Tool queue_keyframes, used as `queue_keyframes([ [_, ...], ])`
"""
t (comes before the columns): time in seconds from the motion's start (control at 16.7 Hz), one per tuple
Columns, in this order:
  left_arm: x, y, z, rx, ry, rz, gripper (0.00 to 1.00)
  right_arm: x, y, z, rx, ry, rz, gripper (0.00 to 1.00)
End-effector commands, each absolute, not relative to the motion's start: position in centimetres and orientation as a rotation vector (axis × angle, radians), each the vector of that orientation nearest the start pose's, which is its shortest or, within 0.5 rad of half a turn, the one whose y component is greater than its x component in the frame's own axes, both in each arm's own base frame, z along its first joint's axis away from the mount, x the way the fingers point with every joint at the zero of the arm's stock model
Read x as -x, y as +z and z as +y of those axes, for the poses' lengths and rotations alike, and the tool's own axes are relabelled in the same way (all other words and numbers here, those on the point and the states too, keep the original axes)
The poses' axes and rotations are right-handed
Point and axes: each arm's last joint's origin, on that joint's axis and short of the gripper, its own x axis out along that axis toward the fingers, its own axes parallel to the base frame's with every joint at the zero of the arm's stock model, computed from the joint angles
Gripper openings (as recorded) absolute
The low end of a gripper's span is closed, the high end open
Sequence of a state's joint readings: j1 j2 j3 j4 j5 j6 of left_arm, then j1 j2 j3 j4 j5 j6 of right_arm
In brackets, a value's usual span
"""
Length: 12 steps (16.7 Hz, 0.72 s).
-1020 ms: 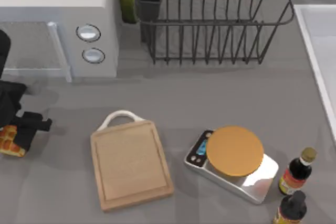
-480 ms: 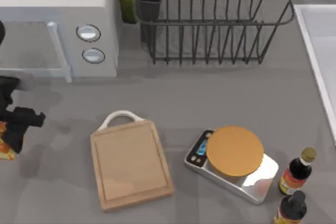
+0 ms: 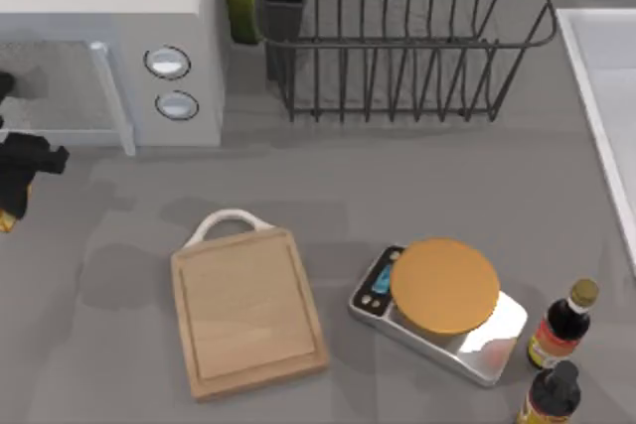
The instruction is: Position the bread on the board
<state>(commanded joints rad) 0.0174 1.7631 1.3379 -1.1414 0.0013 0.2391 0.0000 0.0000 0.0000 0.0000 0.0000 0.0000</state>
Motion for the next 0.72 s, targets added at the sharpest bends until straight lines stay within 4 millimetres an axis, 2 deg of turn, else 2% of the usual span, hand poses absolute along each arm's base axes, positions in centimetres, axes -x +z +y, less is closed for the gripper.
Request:
queue_keyframes([
  [0.42, -32.14, 21.10, 0.76, -0.148, -0.154, 1.562, 0.00, -10.57, 16.00, -0.12, 0.000, 0.000, 0.000, 1.00],
  [0.72, -31.58, 21.01, 0.46, 0.054, 0.019, 1.496, 0.00, -10.57, 16.00, -0.12, 0.000, 0.000, 0.000, 1.00],
])
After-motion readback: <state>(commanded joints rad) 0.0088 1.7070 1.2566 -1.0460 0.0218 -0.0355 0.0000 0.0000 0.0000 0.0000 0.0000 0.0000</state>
